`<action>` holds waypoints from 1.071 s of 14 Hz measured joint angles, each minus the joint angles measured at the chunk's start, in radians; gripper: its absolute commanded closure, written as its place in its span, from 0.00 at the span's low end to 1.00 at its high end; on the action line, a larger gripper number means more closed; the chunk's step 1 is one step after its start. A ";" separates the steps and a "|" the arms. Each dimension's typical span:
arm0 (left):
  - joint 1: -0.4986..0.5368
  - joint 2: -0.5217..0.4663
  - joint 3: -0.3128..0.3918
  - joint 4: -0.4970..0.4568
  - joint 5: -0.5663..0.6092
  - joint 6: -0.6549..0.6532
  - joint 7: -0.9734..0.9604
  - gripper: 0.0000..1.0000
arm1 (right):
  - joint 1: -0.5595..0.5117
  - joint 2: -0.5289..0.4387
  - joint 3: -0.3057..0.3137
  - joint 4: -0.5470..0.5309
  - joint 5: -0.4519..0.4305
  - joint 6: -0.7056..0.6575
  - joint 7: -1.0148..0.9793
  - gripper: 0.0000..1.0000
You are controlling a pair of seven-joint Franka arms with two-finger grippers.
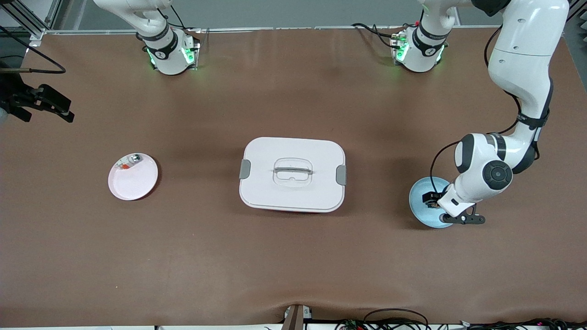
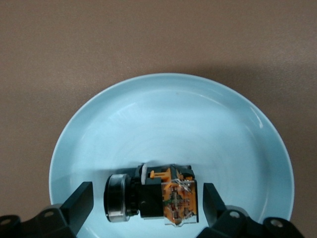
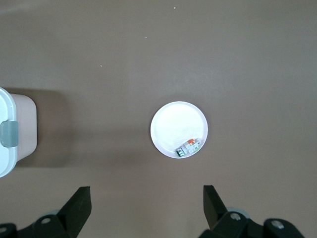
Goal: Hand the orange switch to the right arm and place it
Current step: 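Close the left gripper on the orange switch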
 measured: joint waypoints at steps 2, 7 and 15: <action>0.000 0.005 0.000 0.000 0.000 0.005 0.000 0.25 | 0.000 0.000 0.000 0.000 0.000 0.000 0.000 0.00; 0.000 0.015 0.000 0.002 0.000 0.011 0.001 0.87 | 0.000 0.000 0.000 0.000 0.000 0.000 0.000 0.00; -0.001 0.004 -0.006 0.028 0.000 0.013 0.001 1.00 | 0.000 0.000 0.000 0.000 0.000 0.000 0.000 0.00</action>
